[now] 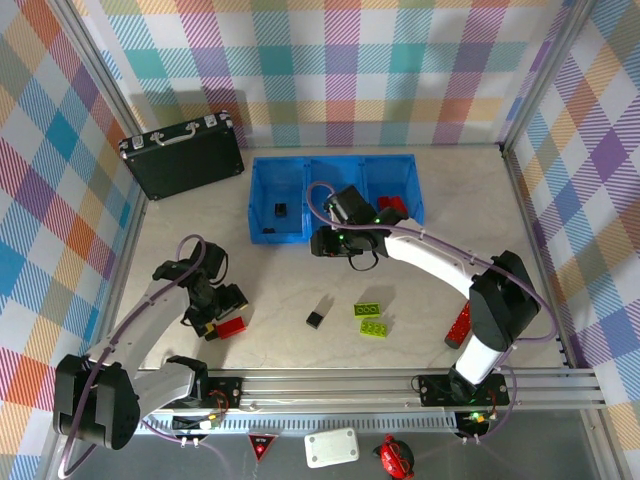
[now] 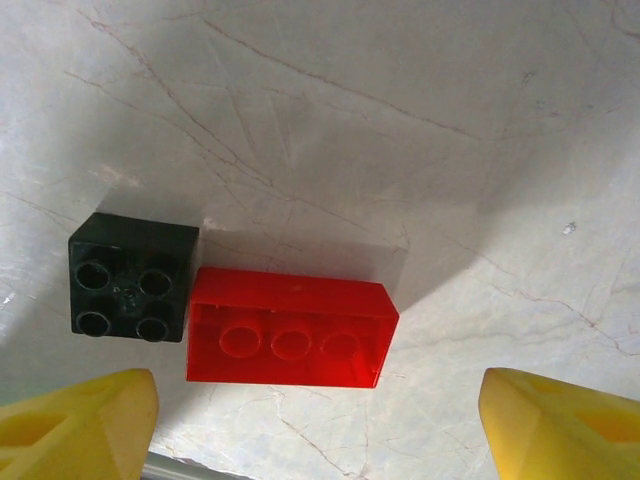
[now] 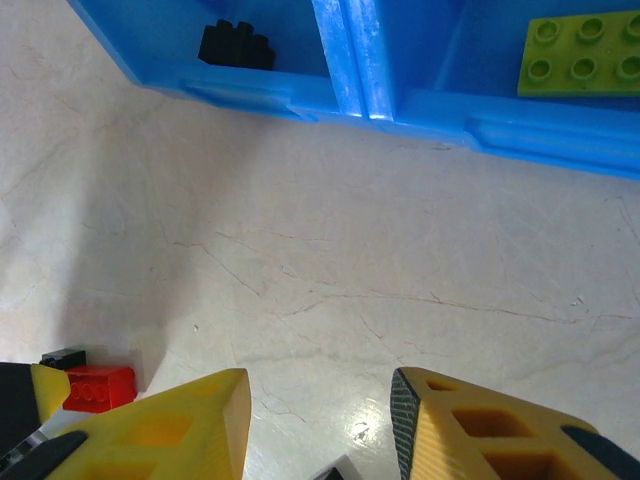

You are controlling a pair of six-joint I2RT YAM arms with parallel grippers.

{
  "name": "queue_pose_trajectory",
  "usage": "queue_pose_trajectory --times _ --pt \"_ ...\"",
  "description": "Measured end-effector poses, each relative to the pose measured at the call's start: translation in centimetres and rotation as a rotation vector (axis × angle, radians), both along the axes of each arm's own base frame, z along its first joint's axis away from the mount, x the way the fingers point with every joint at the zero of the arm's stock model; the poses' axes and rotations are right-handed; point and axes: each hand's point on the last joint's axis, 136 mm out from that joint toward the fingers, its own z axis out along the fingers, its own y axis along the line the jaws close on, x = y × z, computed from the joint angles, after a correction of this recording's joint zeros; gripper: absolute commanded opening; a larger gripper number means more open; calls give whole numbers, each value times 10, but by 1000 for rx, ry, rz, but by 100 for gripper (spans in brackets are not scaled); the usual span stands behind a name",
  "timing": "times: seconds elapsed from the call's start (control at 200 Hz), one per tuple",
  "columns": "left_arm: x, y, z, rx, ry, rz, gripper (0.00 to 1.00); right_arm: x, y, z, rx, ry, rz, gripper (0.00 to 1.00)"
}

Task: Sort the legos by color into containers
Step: Pick up the lego from the bottom-left of the table.

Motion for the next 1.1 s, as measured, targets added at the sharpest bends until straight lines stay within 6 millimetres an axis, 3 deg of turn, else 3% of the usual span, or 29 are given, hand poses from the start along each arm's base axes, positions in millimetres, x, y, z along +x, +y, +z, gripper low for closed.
queue_pose_trajectory --times 0.1,0.435,0.77,1.1 --pt "-3 -2 -5 22 25 -27 89 -1 -1 -3 -3 6 -1 43" --pt "-14 -14 -23 79 117 -130 89 -3 -1 2 12 3 3 43" --pt "-12 -15 -31 107 130 -150 87 -7 -4 1 12 4 3 43" --pt "-7 -28 -31 102 109 -207 83 -10 -7 -1 8 8 2 43"
